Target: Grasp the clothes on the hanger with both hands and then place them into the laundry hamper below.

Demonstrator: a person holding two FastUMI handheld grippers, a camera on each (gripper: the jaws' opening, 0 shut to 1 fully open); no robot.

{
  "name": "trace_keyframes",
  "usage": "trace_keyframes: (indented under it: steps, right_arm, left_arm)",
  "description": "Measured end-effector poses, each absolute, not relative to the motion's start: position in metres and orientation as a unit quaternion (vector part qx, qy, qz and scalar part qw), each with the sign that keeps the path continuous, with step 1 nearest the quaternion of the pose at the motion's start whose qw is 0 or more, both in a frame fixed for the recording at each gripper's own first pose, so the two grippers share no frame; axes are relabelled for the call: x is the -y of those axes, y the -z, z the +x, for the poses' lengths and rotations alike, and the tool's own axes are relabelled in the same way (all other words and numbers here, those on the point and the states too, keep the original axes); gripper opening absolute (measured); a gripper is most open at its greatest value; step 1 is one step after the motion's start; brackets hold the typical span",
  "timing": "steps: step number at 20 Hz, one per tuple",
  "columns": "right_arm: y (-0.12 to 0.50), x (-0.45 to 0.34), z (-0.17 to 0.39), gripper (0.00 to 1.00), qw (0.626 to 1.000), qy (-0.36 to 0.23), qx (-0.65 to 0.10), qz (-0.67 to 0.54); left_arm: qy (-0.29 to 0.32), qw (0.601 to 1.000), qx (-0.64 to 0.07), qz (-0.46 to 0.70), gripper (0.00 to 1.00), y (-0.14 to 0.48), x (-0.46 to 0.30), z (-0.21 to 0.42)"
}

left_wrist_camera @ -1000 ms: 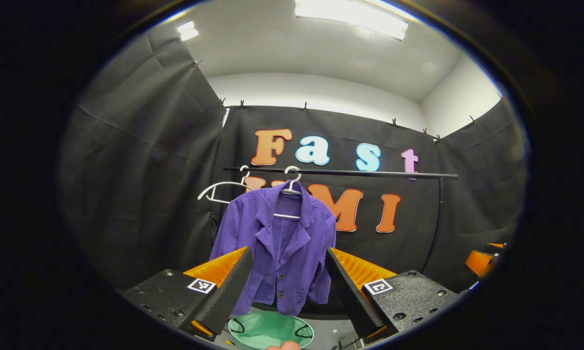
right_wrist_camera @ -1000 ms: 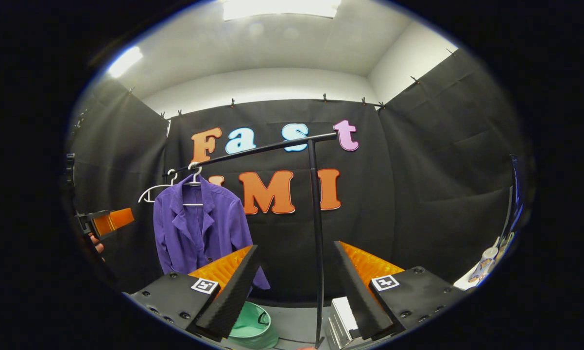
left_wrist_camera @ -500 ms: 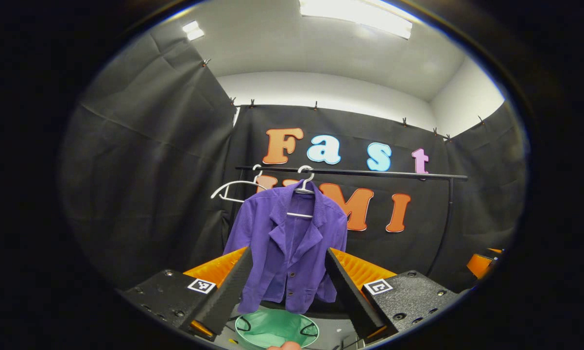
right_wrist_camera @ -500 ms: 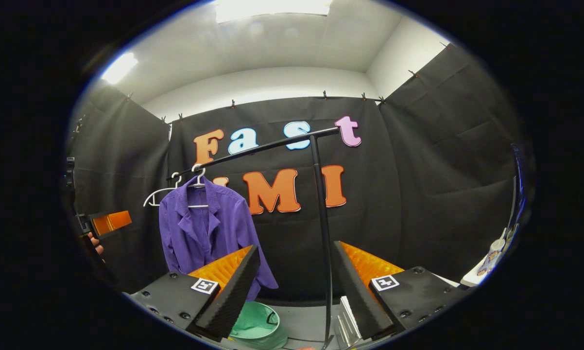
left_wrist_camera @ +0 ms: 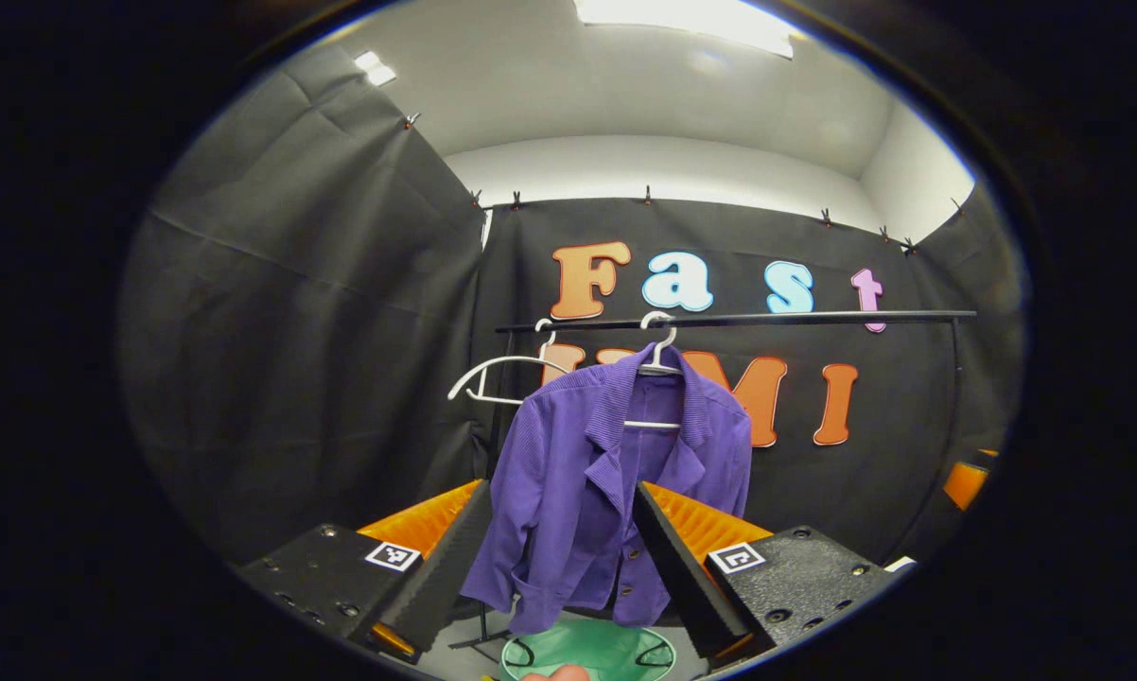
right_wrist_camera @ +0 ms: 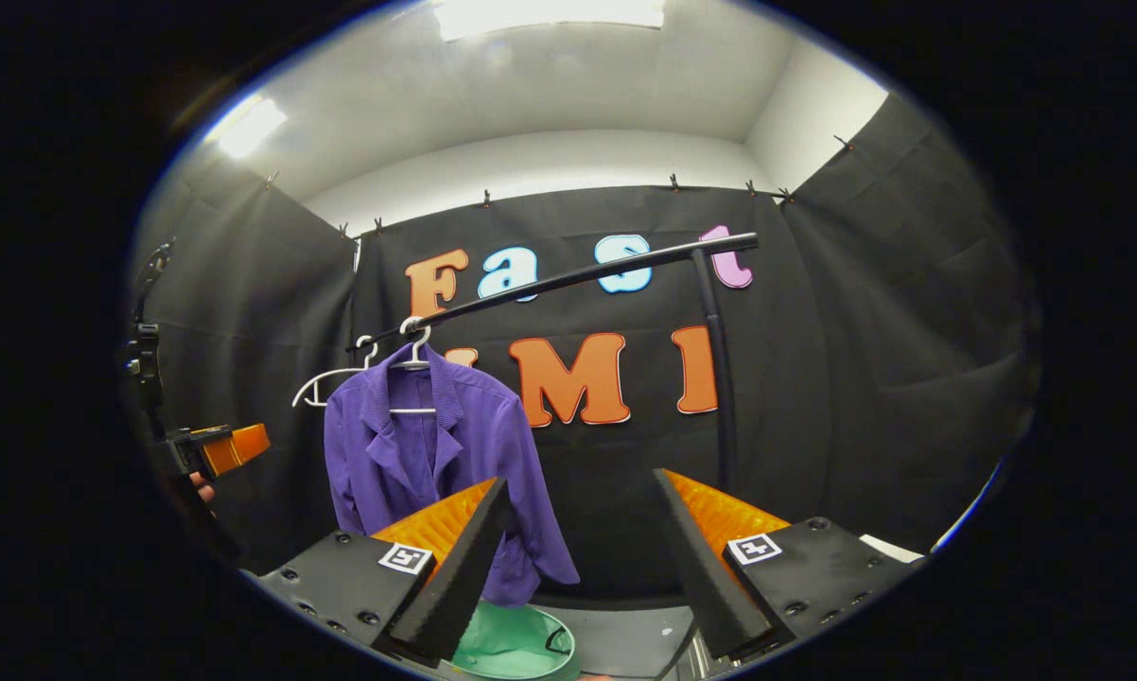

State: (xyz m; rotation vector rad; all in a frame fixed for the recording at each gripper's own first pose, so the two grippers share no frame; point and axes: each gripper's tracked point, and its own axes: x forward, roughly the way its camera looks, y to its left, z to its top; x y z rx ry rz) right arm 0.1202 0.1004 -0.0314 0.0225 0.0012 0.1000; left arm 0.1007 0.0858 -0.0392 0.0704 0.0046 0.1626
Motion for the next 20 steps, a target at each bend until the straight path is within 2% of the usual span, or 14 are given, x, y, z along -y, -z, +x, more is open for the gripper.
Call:
trace_keyframes:
  steps: [1,2,8,9,10,13,14,15,18,19,20]
  right_arm:
    - [0.036,-0.118,0.137,0.89,0.999,-0.049,-0.003,0.007]
    - [0.041,-0.140,0.155,0.89,0.998,-0.055,-0.005,0.005]
    - [0.084,-0.268,0.258,0.89,0.996,-0.089,-0.014,0.000]
    - [0.094,-0.288,0.272,0.96,0.995,-0.096,-0.018,-0.002]
    - [0.104,-0.305,0.286,0.89,0.994,-0.102,-0.025,-0.006]
    - [0.129,-0.332,0.320,0.94,0.993,-0.113,-0.044,-0.006]
    - [0.134,-0.336,0.328,0.94,0.992,-0.114,-0.049,0.002]
    - [0.140,-0.343,0.337,0.94,0.991,-0.120,-0.052,0.006]
    - [0.167,-0.350,0.368,0.94,0.990,-0.125,-0.064,-0.020]
    - [0.177,-0.349,0.379,0.98,0.990,-0.121,-0.072,-0.020]
    - [0.186,-0.351,0.387,0.98,0.989,-0.124,-0.079,-0.009]
  left_arm:
    - [-0.074,0.997,-0.006,0.031,0.93,0.047,-0.091,0.118]
    - [-0.066,0.997,-0.008,0.026,0.99,0.055,-0.097,0.137]
    - [-0.030,0.999,-0.026,0.014,0.96,0.096,-0.140,0.216]
    - [-0.029,0.999,-0.028,0.014,0.96,0.099,-0.147,0.224]
    - [-0.026,0.999,-0.030,0.013,0.96,0.103,-0.152,0.231]
    - [-0.029,0.999,-0.042,0.014,0.96,0.111,-0.166,0.240]
    - [-0.036,0.998,-0.042,0.016,0.93,0.111,-0.171,0.242]
    - [-0.043,0.998,-0.041,0.017,0.96,0.112,-0.174,0.243]
    - [-0.061,0.997,-0.043,0.022,0.96,0.115,-0.169,0.240]
    - [-0.070,0.996,-0.041,0.022,0.96,0.114,-0.166,0.238]
    - [-0.082,0.996,-0.036,0.024,0.93,0.111,-0.163,0.235]
